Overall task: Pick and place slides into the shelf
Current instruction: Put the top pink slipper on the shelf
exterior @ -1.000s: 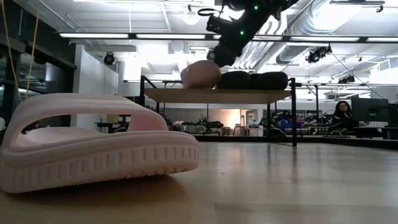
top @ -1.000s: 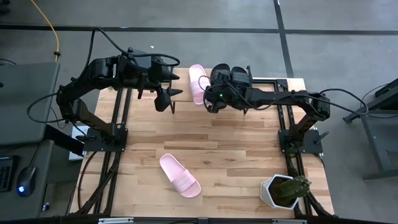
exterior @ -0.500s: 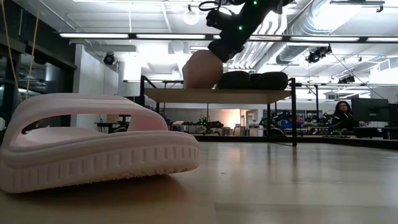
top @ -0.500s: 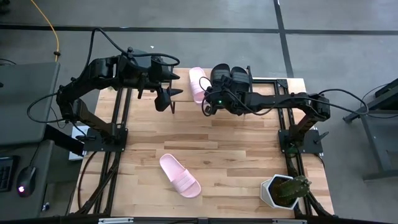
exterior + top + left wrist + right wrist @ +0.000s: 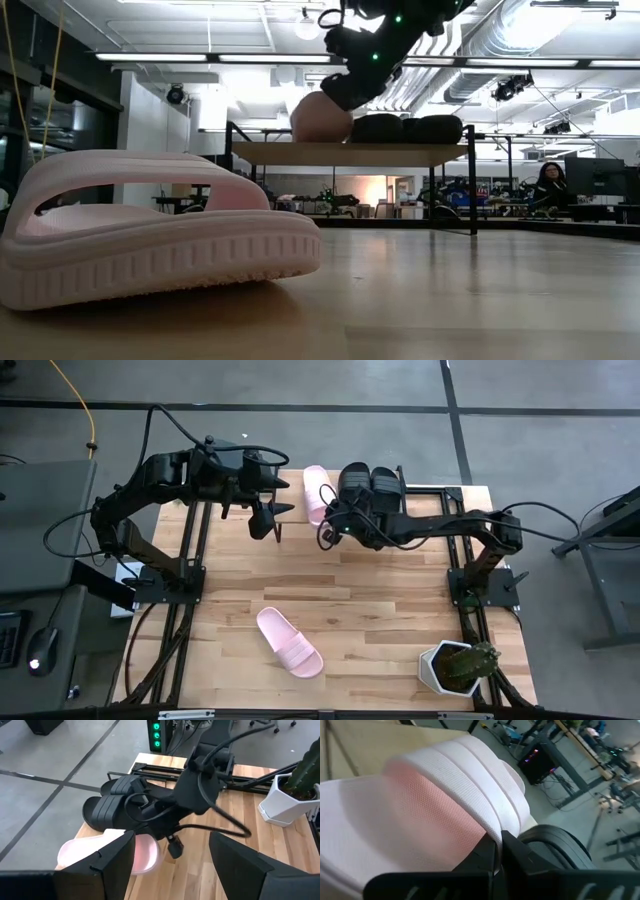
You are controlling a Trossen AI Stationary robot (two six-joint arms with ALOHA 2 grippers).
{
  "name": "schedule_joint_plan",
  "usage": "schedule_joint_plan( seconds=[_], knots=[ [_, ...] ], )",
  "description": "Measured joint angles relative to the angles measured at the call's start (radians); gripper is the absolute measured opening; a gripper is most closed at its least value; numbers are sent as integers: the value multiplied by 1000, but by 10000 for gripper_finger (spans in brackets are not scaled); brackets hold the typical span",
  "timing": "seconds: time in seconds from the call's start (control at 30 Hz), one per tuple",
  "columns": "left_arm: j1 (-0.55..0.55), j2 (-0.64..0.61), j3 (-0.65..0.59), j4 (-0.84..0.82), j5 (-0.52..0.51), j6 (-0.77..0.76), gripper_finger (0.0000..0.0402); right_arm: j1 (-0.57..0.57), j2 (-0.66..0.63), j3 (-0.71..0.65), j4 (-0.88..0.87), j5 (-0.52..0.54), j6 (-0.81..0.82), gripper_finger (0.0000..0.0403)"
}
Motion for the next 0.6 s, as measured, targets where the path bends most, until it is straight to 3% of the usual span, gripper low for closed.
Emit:
schedule_joint_plan(
  seconds=[0.33,0.6],
  knots=[
    [0,0,0,-1,1,-2,243,37,10,0,-10,169,52,0],
    [0,0,0,-3,1,-6,244,63,10,0,-50,235,113,0]
  ],
)
